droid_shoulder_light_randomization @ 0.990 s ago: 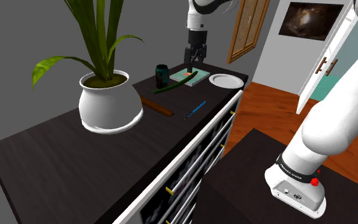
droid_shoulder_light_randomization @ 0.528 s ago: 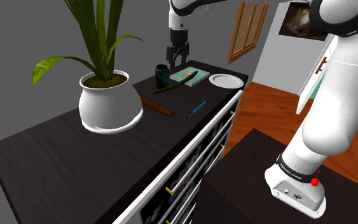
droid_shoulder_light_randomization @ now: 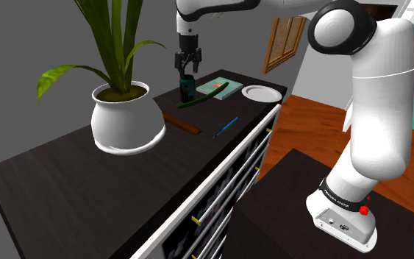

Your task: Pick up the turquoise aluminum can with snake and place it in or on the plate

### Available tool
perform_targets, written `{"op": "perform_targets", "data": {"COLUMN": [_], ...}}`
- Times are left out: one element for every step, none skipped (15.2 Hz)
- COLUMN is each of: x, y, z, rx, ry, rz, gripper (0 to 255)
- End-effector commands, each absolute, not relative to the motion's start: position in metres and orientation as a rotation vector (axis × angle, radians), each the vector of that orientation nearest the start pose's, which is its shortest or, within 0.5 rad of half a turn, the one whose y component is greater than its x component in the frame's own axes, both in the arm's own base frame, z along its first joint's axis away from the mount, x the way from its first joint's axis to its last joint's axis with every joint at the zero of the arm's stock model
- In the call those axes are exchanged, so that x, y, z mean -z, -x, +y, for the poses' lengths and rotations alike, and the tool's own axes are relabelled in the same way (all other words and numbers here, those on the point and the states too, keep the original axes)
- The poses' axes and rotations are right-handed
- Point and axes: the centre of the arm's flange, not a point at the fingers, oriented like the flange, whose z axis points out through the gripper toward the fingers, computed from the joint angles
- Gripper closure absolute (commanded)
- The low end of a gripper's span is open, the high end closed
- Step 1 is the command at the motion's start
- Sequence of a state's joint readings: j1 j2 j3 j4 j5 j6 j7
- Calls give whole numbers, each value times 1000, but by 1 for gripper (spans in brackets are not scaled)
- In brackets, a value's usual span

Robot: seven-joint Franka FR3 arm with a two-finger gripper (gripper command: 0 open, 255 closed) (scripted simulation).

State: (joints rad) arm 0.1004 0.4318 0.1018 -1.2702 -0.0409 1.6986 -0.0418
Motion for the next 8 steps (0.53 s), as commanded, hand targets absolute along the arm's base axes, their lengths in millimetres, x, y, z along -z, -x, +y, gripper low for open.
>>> {"op": "perform_targets", "data": {"x": [-500, -495, -490, -484, -479, -476, -476, -476], "y": [-677, -677, -677, -677, -677, -677, -677, -677], "z": [122, 122, 122, 122, 122, 122, 122, 122], "rx": [0, 0, 0, 0, 0, 0, 0, 0], "ry": [3118, 3118, 3118, 3118, 3118, 3118, 3118, 3118], "rz": [-376, -376, -376, -376, -376, -376, -376, -376], "gripper": [0, 0, 0, 0, 0, 0, 0, 0]}}
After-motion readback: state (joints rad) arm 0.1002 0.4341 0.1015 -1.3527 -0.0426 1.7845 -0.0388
